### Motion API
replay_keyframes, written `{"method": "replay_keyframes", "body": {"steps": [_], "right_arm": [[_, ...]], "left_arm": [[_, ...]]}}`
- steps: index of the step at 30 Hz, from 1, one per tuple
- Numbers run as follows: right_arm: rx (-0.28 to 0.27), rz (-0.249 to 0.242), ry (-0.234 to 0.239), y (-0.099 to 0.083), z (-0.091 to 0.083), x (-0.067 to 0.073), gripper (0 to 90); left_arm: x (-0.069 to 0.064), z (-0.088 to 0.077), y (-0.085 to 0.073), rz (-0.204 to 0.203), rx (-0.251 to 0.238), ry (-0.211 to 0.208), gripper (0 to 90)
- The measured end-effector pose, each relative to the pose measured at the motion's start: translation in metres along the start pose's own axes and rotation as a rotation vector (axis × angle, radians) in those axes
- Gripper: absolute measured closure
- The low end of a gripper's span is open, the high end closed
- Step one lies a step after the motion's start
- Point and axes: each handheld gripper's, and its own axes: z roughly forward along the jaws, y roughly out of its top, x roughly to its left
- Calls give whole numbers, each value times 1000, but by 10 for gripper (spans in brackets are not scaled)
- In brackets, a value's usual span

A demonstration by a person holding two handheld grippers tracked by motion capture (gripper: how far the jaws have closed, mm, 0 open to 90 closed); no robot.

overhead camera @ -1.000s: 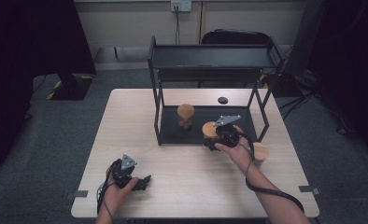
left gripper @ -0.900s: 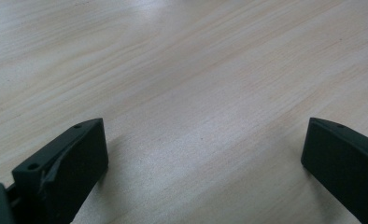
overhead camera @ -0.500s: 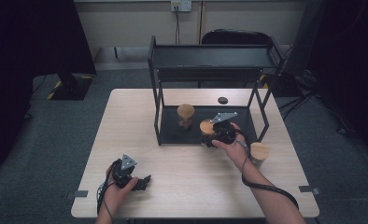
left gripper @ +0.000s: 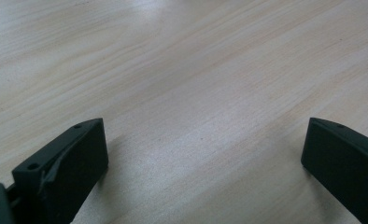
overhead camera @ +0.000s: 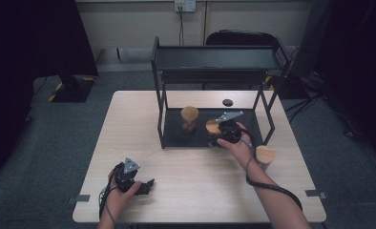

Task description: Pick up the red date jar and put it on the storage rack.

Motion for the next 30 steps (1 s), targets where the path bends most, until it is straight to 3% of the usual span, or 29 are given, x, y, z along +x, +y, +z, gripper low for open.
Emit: {"method": "replay_keyframes", "body": {"steps": [30], "right_arm": [[26, 26, -46, 11, 26, -10, 252]], "left_arm": [[0, 0, 0, 0, 0, 0, 0]]}}
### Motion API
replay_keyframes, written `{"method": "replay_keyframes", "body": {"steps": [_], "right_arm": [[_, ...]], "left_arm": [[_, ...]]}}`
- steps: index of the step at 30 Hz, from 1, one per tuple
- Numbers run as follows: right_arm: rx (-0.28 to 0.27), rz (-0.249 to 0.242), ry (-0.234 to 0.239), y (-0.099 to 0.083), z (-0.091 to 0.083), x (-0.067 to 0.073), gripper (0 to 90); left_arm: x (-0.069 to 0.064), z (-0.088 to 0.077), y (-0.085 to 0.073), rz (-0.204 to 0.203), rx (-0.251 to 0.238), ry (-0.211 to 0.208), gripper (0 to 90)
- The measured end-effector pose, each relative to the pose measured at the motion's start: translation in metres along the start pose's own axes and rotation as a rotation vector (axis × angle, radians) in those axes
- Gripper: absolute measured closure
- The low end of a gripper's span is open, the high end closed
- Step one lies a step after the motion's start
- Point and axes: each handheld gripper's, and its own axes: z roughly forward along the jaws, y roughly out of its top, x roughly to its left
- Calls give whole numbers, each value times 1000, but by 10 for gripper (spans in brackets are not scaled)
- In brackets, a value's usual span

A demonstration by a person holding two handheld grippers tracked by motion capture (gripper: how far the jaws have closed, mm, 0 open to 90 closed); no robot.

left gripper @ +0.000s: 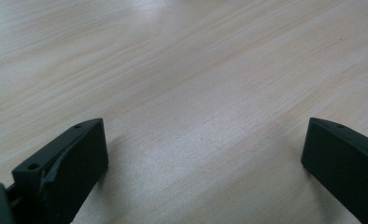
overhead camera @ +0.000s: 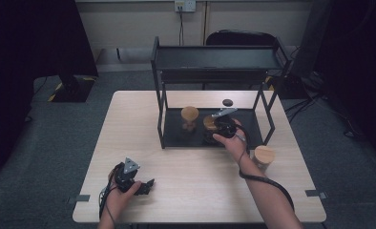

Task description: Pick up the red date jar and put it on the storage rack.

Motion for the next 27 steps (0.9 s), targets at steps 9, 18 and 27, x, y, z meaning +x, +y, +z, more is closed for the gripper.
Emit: {"method": "replay_keyframes", "body": {"steps": [9, 18, 27], "right_arm": [[7, 10, -18, 2, 5, -5, 252], [-2, 25, -22, 3, 10, -7, 252], [-20, 44, -19, 5, 15, -10, 252]], "left_arm": [[0, 0, 0, 0, 0, 0, 0], [0, 0, 0, 0, 0, 0, 1], [0, 0, 0, 0, -1, 0, 0]]}}
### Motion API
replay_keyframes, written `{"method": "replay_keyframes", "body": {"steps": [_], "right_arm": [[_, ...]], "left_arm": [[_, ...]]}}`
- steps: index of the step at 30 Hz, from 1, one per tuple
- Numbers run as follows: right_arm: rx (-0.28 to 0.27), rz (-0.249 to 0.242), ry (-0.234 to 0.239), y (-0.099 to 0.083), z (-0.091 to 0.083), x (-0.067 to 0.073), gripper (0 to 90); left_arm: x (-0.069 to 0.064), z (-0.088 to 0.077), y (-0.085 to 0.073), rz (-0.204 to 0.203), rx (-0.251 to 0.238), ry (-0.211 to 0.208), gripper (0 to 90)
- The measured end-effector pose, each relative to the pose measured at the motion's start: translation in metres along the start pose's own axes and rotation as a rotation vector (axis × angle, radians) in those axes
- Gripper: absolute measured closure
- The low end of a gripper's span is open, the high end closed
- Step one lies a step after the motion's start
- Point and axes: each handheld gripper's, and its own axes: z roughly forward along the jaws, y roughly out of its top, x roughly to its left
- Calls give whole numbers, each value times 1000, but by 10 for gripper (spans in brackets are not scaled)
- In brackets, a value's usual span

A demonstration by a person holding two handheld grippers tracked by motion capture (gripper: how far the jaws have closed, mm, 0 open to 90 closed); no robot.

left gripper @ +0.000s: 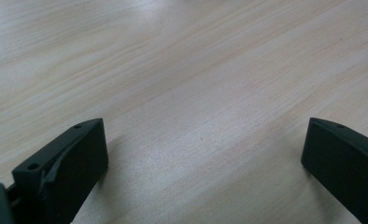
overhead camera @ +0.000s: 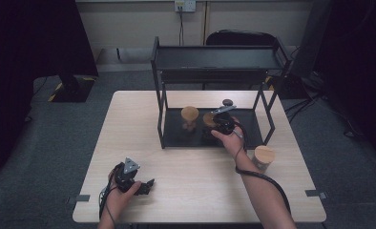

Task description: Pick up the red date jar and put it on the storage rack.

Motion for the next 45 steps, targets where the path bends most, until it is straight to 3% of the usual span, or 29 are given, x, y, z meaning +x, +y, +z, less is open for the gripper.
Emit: {"method": "replay_keyframes", "body": {"steps": [45], "right_arm": [[-25, 11, -47, 11, 19, -4, 252]], "left_arm": [[0, 0, 0, -1, 0, 0, 0]]}}
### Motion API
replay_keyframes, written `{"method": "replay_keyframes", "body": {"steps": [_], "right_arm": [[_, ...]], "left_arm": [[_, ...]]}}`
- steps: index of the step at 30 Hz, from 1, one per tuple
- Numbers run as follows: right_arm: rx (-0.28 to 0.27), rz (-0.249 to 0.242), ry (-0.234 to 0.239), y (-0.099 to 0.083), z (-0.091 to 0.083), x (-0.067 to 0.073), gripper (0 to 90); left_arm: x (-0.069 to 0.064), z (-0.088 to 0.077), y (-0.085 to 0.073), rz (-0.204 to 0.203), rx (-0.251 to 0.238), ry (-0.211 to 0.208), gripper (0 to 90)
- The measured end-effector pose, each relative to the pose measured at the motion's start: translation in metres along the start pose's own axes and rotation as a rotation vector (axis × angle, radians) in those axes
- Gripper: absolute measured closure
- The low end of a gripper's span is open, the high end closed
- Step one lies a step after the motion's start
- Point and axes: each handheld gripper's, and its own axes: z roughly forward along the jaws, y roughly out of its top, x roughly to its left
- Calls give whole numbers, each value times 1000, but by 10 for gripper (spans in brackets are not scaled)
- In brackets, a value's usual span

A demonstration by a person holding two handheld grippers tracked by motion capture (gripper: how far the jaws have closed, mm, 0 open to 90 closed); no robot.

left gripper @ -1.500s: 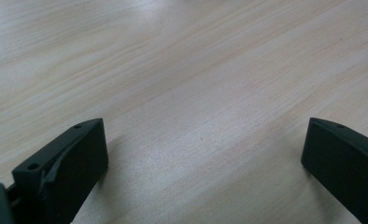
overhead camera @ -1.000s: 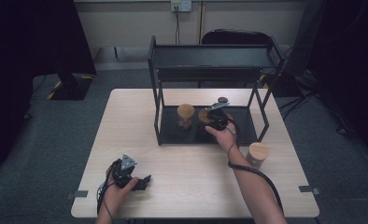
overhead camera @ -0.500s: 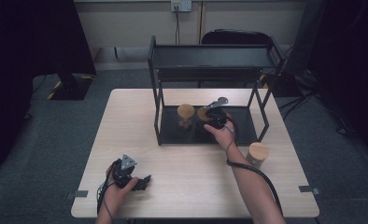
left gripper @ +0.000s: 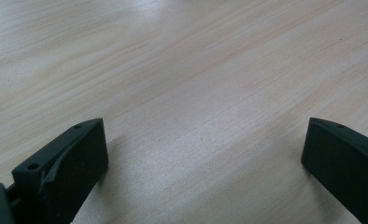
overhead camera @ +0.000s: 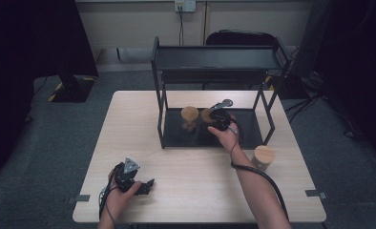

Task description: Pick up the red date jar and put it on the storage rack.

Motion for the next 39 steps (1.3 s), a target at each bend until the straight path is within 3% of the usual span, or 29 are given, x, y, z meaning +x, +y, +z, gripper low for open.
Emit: {"method": "replay_keyframes", "body": {"steps": [5, 8, 11, 18, 22, 39], "right_arm": [[0, 8, -5, 0, 0, 1, 242], [17, 18, 0, 0, 1, 1, 131], [18, 29, -4, 0, 0, 2, 80], [8, 50, -1, 2, -9, 3, 28], [7, 74, 17, 0, -15, 3, 25], [-4, 100, -6, -15, -39, 12, 22]], "left_arm": [[0, 0, 0, 0, -1, 0, 0], [0, 0, 0, 0, -1, 0, 0], [0, 0, 0, 0, -1, 0, 1], [0, 0, 0, 0, 0, 0, 1], [0, 0, 0, 0, 0, 0, 1], [0, 0, 0, 2, -1, -2, 1]]}}
